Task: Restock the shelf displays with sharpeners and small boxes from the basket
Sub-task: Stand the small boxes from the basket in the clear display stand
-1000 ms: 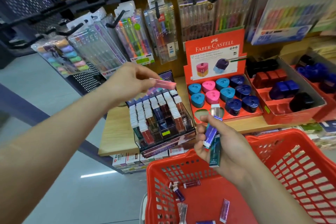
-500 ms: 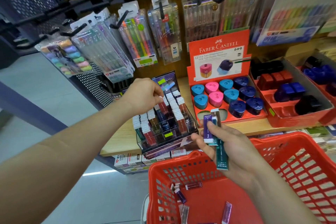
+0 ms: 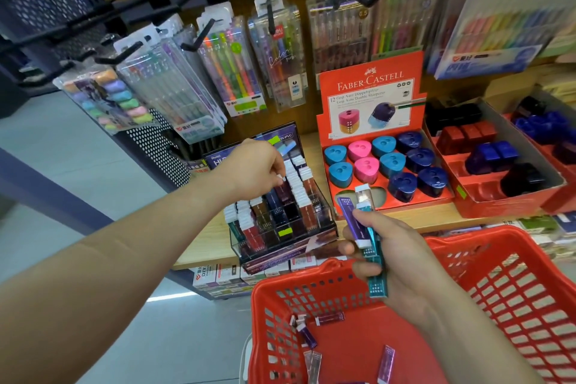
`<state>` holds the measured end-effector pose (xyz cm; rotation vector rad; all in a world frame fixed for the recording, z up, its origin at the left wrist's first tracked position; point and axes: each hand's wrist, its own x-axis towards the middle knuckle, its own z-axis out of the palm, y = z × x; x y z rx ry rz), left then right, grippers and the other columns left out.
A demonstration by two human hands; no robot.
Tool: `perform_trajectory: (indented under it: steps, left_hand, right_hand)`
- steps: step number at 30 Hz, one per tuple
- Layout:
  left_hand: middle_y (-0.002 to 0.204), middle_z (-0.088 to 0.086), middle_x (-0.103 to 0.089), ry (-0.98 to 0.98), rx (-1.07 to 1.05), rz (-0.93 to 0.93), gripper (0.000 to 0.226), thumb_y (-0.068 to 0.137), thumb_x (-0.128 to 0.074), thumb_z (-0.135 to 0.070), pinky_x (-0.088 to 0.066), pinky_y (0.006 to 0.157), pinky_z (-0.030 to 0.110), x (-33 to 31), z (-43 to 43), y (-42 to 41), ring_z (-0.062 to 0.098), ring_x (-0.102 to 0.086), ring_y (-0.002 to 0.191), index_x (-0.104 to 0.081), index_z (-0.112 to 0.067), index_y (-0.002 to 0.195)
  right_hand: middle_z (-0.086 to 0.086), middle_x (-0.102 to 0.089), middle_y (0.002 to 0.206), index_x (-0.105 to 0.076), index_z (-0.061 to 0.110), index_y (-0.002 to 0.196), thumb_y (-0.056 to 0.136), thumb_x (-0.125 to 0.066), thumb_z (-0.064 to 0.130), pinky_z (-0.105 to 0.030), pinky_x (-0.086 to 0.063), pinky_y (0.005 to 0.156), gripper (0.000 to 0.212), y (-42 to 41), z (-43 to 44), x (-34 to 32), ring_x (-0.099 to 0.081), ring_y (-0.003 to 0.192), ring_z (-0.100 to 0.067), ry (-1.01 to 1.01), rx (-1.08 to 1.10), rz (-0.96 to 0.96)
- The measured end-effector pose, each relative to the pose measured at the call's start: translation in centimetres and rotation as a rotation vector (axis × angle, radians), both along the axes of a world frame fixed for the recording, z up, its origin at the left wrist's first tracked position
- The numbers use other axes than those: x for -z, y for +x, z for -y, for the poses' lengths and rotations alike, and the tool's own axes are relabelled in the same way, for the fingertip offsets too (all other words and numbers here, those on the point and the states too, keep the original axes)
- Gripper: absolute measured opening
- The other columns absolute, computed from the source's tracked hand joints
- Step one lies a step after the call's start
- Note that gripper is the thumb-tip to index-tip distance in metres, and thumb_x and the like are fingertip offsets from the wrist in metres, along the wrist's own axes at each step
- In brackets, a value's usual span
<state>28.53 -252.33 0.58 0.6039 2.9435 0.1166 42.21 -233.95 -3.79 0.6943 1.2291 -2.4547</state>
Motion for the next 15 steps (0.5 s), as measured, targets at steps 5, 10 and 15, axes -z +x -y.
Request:
perform_trajectory:
  steps: [5,10,15]
  left_hand:
    - [0.097,0.006,-0.066,-0.114,0.075,-0.099,0.009,0.091,-0.059,-0.017,-0.051,0.081,0.038,2.0,-0.6,0.7,0.024,-0.06,0.091,-0.06,-0.016,0.1]
    - [0.1,0.006,-0.058,-0.141,0.14,-0.17,0.018,0.088,-0.059,-0.01,-0.05,0.078,0.041,3.1,-0.3,0.7,0.028,-0.057,0.093,-0.048,-0.016,0.101]
    - [0.094,0.004,-0.07,0.176,-0.137,0.253,0.007,0.088,-0.063,-0.01,-0.052,0.069,0.028,-1.0,-0.9,1.8,0.015,-0.066,0.082,-0.063,-0.016,0.092]
  right_hand:
    - [-0.003,-0.054,0.07,-0.063,0.006,0.102,0.088,-0.065,0.014,-0.015,-0.023,0.034,0.017,0.2,-0.1,0.1,-0.039,0.048,-0.005,0.02,-0.051,-0.07]
    - [-0.001,-0.06,0.07,-0.06,0.01,0.094,0.087,-0.065,0.011,-0.013,-0.021,0.034,0.009,0.3,0.1,-0.2,-0.04,0.049,-0.004,0.013,-0.088,-0.127]
    - [0.001,-0.051,0.074,-0.056,0.015,0.086,0.081,-0.071,0.016,-0.014,-0.022,0.033,0.015,0.2,0.4,-0.2,-0.04,0.051,-0.005,0.006,0.012,-0.131]
